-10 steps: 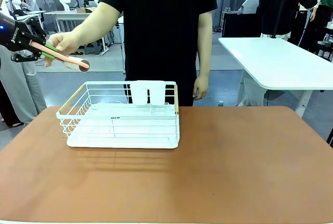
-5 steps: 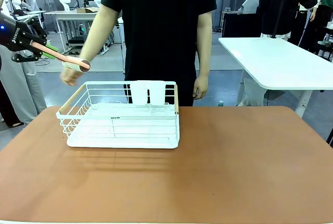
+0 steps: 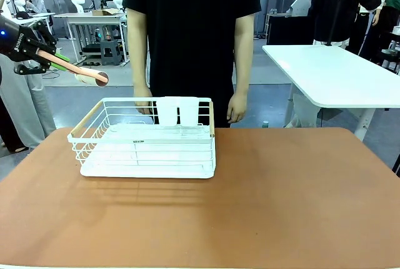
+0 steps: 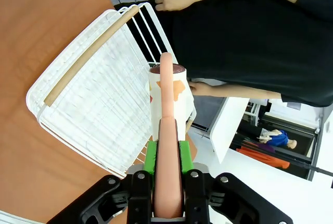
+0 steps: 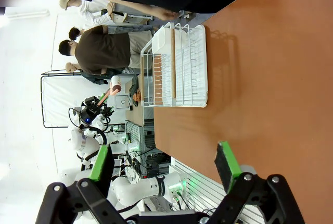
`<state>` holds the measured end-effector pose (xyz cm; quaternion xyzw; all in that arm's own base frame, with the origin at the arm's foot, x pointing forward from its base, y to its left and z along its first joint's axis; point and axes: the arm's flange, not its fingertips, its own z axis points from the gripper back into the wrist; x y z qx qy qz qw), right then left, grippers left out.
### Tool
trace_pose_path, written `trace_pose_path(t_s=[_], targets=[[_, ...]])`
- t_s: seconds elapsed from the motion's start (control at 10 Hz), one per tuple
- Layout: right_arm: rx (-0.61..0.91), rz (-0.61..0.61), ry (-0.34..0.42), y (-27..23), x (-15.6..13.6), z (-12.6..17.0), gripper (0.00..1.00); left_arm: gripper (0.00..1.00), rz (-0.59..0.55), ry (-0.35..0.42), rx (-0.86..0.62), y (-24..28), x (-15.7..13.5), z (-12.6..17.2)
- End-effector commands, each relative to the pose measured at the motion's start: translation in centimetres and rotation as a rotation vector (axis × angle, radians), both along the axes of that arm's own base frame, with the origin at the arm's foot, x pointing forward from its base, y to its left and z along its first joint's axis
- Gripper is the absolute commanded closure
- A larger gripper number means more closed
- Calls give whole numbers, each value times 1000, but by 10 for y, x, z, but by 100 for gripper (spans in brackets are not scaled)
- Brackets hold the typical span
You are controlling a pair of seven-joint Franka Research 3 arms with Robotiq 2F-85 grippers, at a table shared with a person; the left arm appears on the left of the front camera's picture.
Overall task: Clean the table.
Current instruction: Clean the table with the Lint Roller when the human lifts the Dish drying rack.
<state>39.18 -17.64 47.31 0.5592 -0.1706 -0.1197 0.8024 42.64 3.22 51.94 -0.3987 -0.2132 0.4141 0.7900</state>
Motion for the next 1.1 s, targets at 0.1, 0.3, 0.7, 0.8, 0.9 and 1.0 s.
trace_pose_path(t_s=[0.1,0.3,0.7,0.8,0.9,1.0], targets=[[6,8,-9,0,-1,2,0,100,4,3,-3,0,0,1],[6,8,-9,0,-1,2,0,100,4,3,-3,0,0,1],[6,8,-9,0,-1,2,0,100,4,3,-3,0,0,1],[6,8,-9,0,-1,2,0,100,4,3,-3,0,0,1],[6,8,-9,0,-1,2,0,100,4,3,-3,0,0,1],[6,8,-9,0,-1,2,0,100,4,3,-3,0,0,1]])
